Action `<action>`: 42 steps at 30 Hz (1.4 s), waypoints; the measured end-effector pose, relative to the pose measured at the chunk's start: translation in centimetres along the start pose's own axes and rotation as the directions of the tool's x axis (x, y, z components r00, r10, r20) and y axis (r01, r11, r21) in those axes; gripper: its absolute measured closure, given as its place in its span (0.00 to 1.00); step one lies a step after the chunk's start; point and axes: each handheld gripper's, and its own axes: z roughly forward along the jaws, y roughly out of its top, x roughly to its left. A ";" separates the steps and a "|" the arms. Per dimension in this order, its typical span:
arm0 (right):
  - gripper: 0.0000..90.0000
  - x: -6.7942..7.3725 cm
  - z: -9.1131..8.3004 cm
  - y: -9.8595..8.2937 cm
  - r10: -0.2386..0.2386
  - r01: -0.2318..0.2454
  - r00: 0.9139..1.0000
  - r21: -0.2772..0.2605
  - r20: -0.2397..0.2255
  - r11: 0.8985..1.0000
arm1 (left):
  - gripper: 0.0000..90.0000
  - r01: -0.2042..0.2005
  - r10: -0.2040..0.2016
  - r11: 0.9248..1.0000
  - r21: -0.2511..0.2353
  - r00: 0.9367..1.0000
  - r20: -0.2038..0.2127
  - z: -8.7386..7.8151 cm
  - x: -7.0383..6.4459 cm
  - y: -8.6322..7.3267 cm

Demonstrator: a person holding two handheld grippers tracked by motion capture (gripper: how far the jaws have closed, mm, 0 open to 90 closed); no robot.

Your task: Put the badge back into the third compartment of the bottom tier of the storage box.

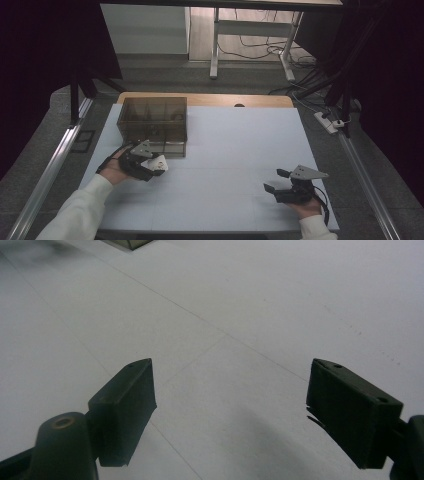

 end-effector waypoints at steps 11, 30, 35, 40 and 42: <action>0.21 0.0 0.0 0.0 -0.001 0.001 1.000 0.001 0.004 1.000 | 0.36 -0.016 0.016 1.000 -0.007 1.000 -0.026 -0.3 0.4 1.3; 0.21 -0.2 0.0 -0.1 0.013 -0.013 1.000 0.000 -0.001 1.000 | 0.36 -0.031 0.030 1.000 -0.002 0.999 -0.037 0.1 1.2 2.9; 0.21 -0.2 0.0 -0.1 0.013 -0.013 1.000 0.003 0.002 1.000 | 0.36 -0.036 0.036 0.999 0.001 0.998 -0.047 0.1 1.6 3.4; 0.21 -0.2 0.0 -0.1 0.011 -0.011 1.000 0.005 -0.002 1.000 | 0.36 -0.033 0.033 0.999 0.008 0.998 -0.047 0.4 2.0 3.7; 0.21 -0.2 0.0 -0.1 0.011 -0.011 1.000 0.004 -0.004 1.000 | 0.36 -0.032 0.033 0.999 0.012 0.998 -0.048 0.5 2.1 3.8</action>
